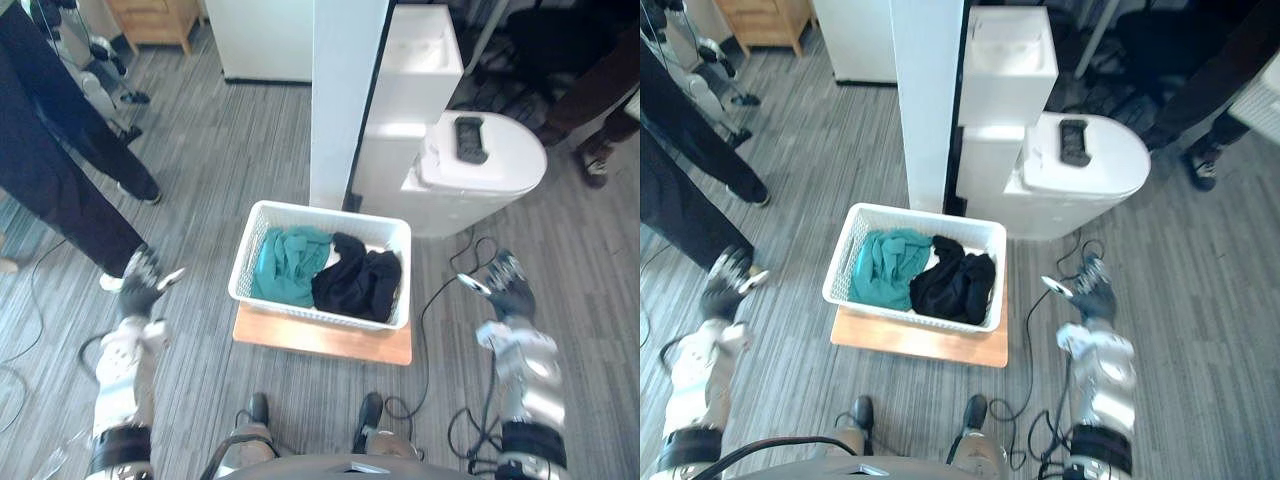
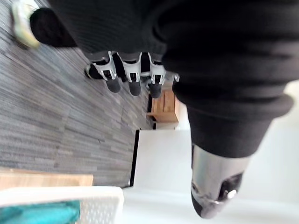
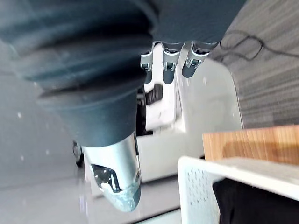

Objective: Pick up the laundry basket with both hands and put the clothes into the washing machine.

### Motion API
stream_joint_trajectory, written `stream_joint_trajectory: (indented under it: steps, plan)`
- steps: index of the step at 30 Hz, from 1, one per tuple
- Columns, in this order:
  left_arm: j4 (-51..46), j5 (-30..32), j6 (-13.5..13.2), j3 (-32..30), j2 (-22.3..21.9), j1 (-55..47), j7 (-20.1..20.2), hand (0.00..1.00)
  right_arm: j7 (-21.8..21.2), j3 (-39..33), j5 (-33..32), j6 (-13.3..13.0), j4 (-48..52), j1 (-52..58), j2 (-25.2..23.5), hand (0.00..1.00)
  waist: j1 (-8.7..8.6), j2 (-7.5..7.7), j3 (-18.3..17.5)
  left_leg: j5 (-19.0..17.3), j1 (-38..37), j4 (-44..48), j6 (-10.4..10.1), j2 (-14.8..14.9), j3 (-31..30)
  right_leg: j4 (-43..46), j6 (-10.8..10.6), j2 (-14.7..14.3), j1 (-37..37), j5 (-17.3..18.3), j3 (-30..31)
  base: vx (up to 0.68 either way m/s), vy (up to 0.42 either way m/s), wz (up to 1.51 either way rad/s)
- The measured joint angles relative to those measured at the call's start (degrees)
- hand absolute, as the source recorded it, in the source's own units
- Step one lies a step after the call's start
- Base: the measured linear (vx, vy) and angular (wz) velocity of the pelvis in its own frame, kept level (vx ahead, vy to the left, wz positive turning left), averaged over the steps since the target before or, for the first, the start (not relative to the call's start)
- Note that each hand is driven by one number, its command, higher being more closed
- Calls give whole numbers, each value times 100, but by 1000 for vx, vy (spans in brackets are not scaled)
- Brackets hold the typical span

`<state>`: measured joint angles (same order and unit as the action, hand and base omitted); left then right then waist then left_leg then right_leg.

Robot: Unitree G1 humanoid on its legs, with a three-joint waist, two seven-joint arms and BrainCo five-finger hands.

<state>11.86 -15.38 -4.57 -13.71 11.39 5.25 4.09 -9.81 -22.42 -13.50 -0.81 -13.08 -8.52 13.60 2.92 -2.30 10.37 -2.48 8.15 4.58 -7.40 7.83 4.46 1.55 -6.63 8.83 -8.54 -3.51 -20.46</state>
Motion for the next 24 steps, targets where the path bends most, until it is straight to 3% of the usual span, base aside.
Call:
stream_joint_trajectory:
  steps: [3,8,14,24]
  plan:
    - [64,54,-1,706,1,676,-66,0,-12,802,34,51,-511,-858,331,0,12,35,393,-27,281,276,41,-11,1,221,16,49,-274,-10,73,-97,12,-6]
    - [1361,496,114,1623,14,2011,-129,0,-150,1673,46,349,-1153,-1977,508,0,15,22,1010,-36,625,650,58,-30,-40,477,98,109,-554,-71,118,-125,14,0]
    - [2405,1001,209,1841,101,2720,-292,0,-62,1793,50,383,-1533,-2573,471,0,16,25,1336,-27,855,849,78,2,-26,590,164,96,-793,-157,210,-101,4,-5]
    - [3332,1486,288,1955,57,3384,-650,0,260,1778,261,340,-1494,-2754,100,0,-56,149,1455,24,1010,842,94,44,184,325,191,22,-979,-424,399,-23,14,-11]
